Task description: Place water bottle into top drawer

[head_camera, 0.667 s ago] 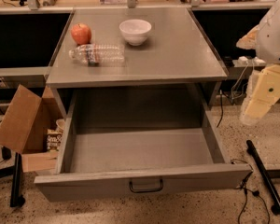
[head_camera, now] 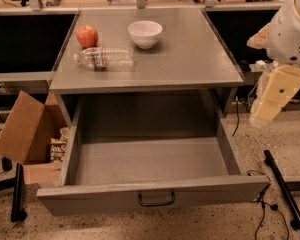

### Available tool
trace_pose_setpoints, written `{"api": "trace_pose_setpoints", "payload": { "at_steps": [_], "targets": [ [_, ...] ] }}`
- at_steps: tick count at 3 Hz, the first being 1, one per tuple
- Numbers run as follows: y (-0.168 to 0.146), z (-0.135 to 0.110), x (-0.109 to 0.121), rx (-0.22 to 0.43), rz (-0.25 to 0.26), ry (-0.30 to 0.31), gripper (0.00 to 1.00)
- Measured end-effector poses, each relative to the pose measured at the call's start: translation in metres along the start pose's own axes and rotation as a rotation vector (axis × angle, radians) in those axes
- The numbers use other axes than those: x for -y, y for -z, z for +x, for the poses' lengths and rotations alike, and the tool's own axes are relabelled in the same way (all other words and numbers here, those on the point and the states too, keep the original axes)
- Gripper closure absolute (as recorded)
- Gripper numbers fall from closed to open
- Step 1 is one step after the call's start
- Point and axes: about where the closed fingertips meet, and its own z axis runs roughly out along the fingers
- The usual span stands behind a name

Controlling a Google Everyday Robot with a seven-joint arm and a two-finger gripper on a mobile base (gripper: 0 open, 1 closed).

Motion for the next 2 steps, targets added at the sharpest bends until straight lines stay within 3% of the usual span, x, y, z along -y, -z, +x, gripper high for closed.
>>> {"api": "trace_pose_setpoints", "payload": {
  "at_steps": [2],
  "targets": [
    [-0.055,-0.090,0.066,0.216,0.008,0.140,0.00]
  ]
}}
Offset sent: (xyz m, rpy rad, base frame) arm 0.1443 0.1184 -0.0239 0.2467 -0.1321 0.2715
